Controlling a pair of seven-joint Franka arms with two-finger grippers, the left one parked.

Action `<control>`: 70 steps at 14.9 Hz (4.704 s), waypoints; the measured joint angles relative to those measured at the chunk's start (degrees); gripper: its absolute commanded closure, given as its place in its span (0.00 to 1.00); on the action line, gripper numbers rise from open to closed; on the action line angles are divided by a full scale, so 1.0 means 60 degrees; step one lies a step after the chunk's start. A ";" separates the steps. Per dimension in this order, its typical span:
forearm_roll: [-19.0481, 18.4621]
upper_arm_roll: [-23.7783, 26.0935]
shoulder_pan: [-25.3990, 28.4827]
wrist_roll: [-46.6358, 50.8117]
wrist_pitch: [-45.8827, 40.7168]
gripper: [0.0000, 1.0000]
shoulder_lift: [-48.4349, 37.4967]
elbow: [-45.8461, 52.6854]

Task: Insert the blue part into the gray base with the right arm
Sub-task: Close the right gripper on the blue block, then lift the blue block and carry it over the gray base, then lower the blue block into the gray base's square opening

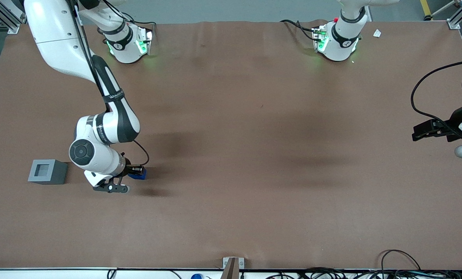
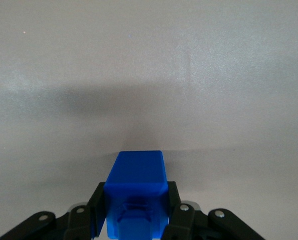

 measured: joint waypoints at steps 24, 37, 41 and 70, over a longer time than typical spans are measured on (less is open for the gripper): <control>0.0000 -0.0252 -0.3467 -0.2818 -0.1980 0.77 -0.1162 0.1436; -0.0197 -0.0252 -0.4872 -0.5633 -0.2965 0.77 -0.0814 0.2285; -0.0200 -0.0252 -0.5040 -0.5916 -0.2746 0.78 -0.0510 0.2285; -0.0282 -0.0230 -0.5141 -0.5405 -0.2573 0.78 -0.0008 0.2262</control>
